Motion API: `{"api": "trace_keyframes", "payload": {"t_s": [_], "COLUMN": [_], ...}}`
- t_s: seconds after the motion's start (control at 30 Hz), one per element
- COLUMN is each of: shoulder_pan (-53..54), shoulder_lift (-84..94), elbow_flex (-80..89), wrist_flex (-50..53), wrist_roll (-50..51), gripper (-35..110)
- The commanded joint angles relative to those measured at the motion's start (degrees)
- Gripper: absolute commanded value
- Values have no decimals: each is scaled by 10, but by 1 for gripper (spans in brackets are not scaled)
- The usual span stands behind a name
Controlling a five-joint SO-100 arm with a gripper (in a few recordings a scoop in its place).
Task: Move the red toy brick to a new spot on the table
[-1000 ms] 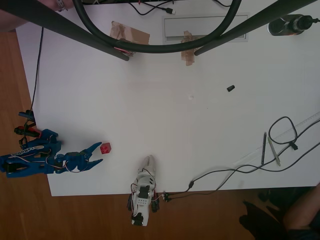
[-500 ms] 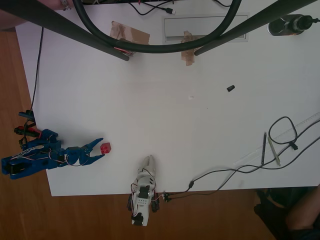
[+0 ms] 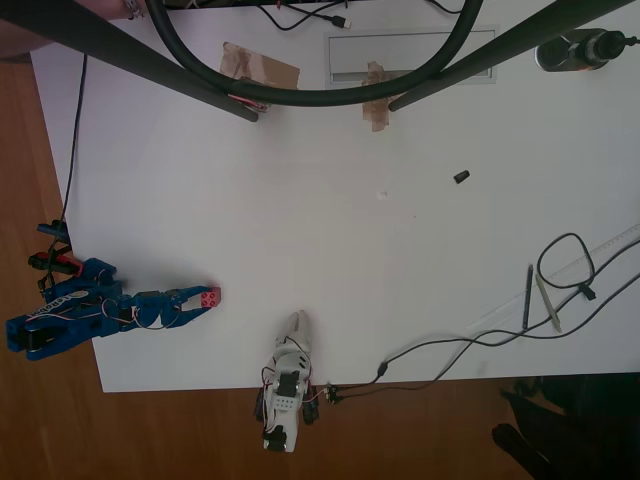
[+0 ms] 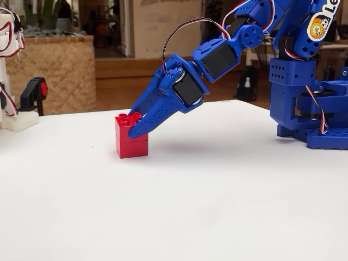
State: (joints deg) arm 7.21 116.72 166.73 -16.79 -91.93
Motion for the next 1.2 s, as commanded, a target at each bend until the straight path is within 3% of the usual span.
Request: {"api": "trace_keyframes", "payload": {"t_s": [0.0,0.2,0.6,1.17], "shoulder_pan": [-5,-49,-93,-136], "shoulder_lift": [36,30,-244,-480], "elbow_flex": [-72,-271,-673,-920], "wrist_flex": [78,270,433,436], "wrist_roll": [19,94,151,233], "gripper": [9,8,8,8]}}
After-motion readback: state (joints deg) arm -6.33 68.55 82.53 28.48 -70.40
